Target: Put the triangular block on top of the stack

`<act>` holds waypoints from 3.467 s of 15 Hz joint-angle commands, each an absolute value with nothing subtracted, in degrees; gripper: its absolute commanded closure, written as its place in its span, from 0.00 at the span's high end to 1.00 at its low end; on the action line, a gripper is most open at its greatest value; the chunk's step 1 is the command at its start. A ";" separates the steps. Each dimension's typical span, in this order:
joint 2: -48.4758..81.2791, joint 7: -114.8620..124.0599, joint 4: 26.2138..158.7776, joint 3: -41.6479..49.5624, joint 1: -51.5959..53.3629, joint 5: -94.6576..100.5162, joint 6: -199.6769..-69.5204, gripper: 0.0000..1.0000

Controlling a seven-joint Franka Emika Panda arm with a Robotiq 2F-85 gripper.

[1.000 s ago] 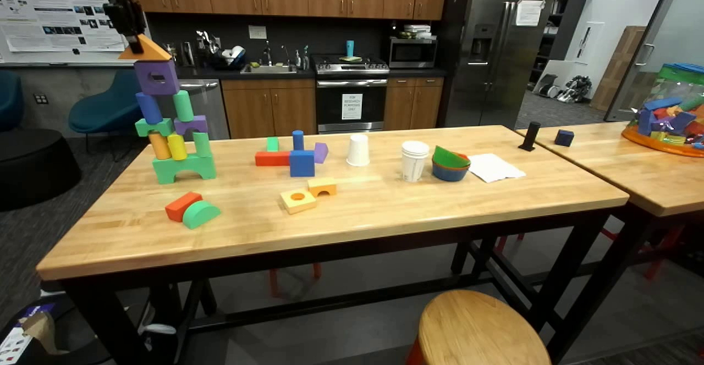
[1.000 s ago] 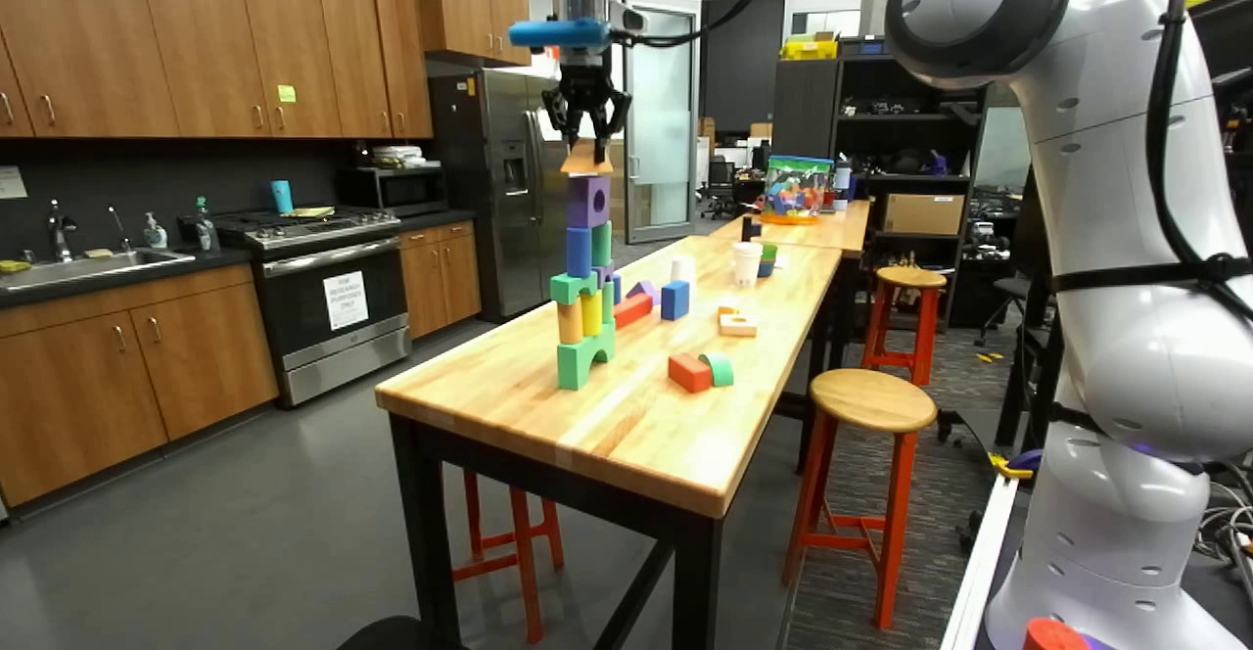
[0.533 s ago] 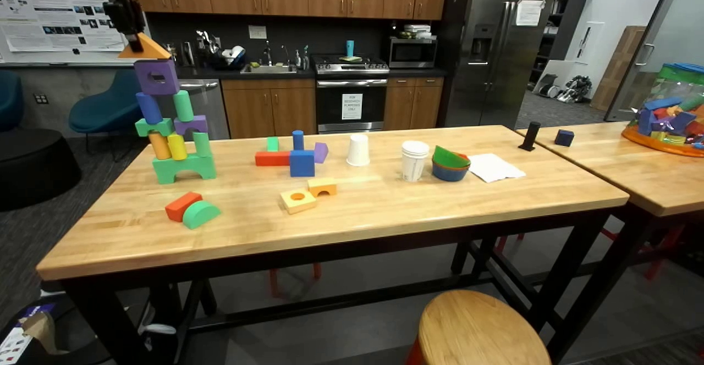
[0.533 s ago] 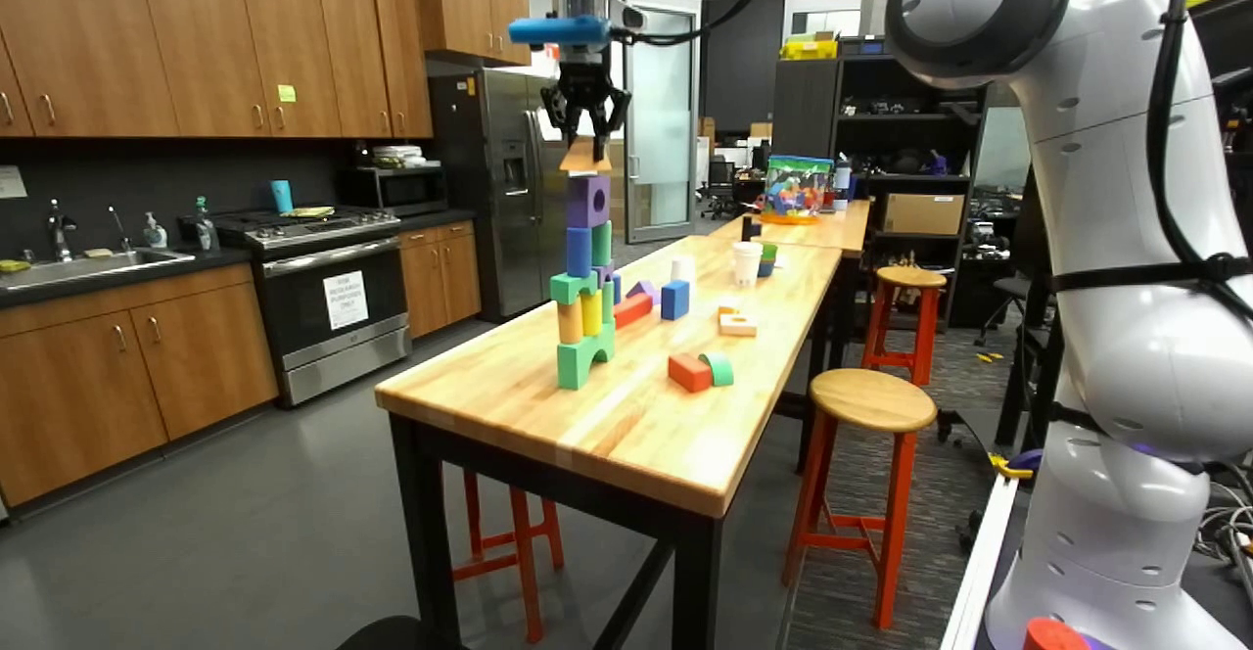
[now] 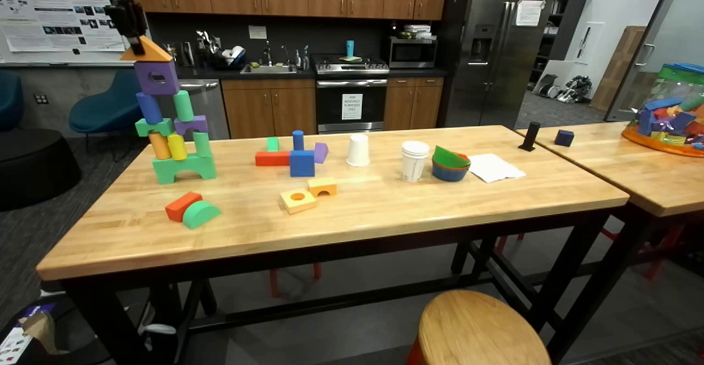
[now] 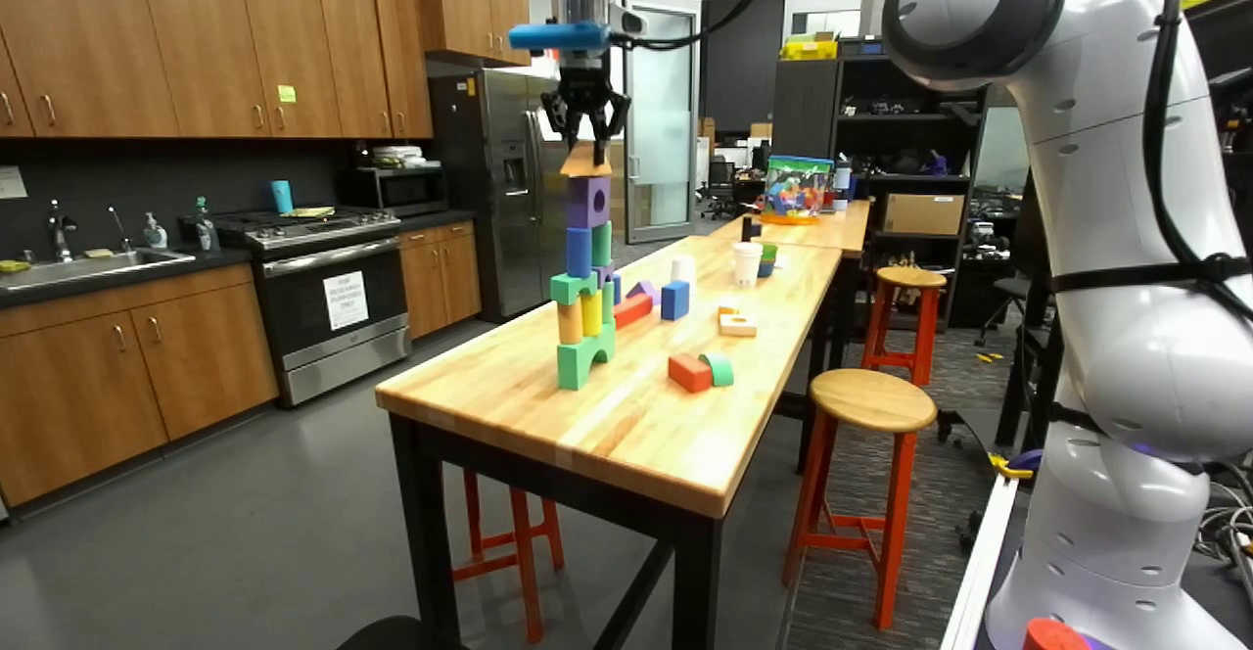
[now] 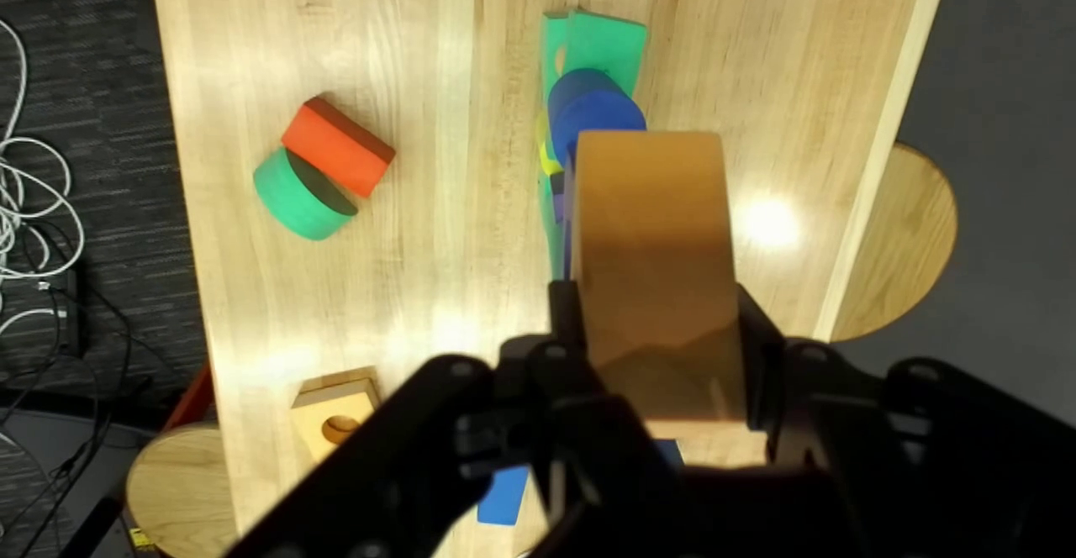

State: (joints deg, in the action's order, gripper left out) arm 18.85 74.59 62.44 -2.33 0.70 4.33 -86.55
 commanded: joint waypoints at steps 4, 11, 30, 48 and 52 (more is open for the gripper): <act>18.82 74.87 62.06 -2.36 0.54 3.89 -86.12 0.16; 18.99 74.96 61.80 -2.35 0.44 3.63 -85.89 0.32; 19.02 74.60 62.43 -2.33 0.62 4.33 -86.55 0.41; 19.03 74.60 62.42 -2.33 0.62 4.33 -86.55 0.41; 19.03 74.60 62.42 -2.33 0.62 4.33 -86.55 0.41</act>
State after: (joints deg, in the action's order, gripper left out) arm 19.03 74.60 62.42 -2.33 0.62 4.33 -86.55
